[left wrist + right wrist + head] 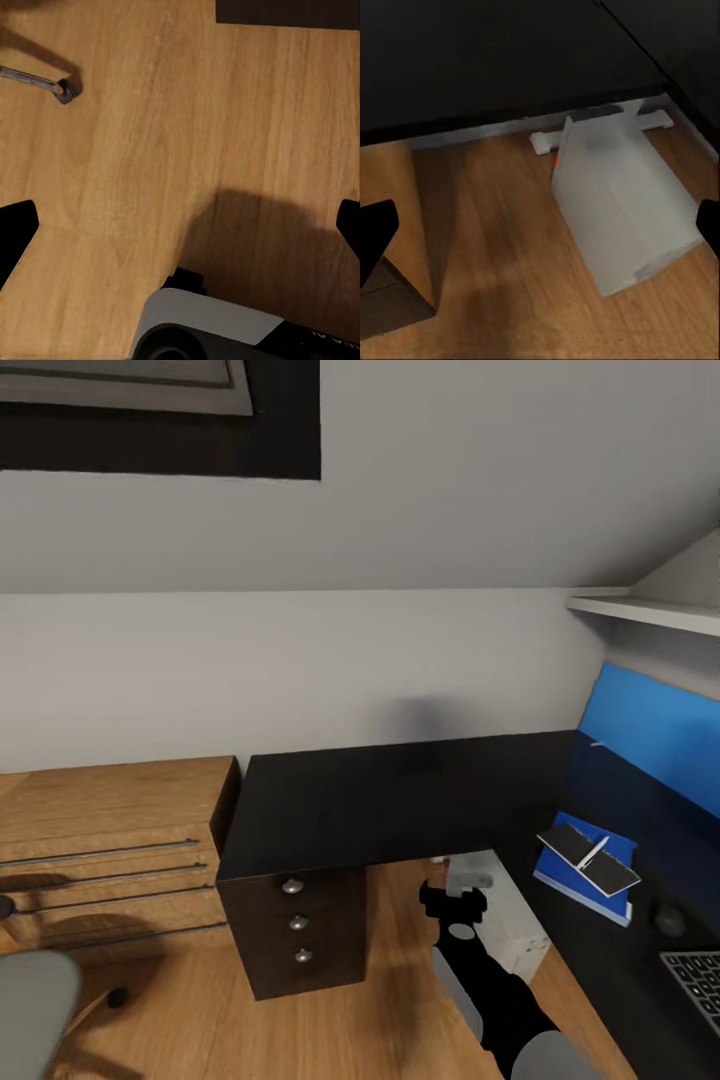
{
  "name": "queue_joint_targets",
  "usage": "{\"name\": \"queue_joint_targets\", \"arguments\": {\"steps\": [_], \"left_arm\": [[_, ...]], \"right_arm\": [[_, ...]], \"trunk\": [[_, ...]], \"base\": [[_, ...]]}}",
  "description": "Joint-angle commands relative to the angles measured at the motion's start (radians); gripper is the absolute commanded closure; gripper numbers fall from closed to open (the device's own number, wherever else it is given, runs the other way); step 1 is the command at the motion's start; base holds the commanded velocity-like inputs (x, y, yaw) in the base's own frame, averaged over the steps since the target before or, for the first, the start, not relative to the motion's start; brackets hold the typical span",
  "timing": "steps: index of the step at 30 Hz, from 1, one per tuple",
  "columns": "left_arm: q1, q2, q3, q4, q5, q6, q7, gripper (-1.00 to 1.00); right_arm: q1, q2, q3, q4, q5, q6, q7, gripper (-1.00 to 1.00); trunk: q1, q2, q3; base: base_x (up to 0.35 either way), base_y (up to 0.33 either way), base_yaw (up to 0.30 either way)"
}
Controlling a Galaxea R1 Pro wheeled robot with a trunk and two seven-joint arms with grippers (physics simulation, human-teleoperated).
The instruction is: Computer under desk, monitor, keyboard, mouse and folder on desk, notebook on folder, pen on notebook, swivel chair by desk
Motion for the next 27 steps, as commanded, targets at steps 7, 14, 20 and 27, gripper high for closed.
{"name": "queue_joint_targets", "arguments": {"steps": [7,14,20,27], "left_arm": [[-0.001,0.003,-0.008,0.000,0.011,-0.006,0.008,-1.00],[-0.001,0.003,-0.009,0.000,0.011,-0.007,0.003,-1.00],[-0.001,0.001,-0.011,0.000,0.009,-0.009,-0.001,-1.00],[-0.002,0.003,-0.010,0.000,0.010,0.000,0.005,-1.00]], "right_arm": [[0.075,0.003,0.013,0.512,-0.003,-0.421,-0.002,-1.00],[0.077,-0.004,0.003,0.729,-0.012,-0.652,0.076,-1.00],[0.077,-0.010,-0.001,0.742,-0.013,-0.668,0.089,-1.00],[0.077,-0.010,-0.001,0.742,-0.012,-0.696,0.091,-1.00]], "trunk": [[0.000,-0.001,-0.001],[0.000,-0.001,-0.001],[0.000,-0.001,-0.001],[0.000,-0.001,-0.001]], "base": [[-0.050,0.000,0.020],[0.000,0.000,0.243],[0.000,0.000,0.275],[0.000,0.000,0.276]]}}
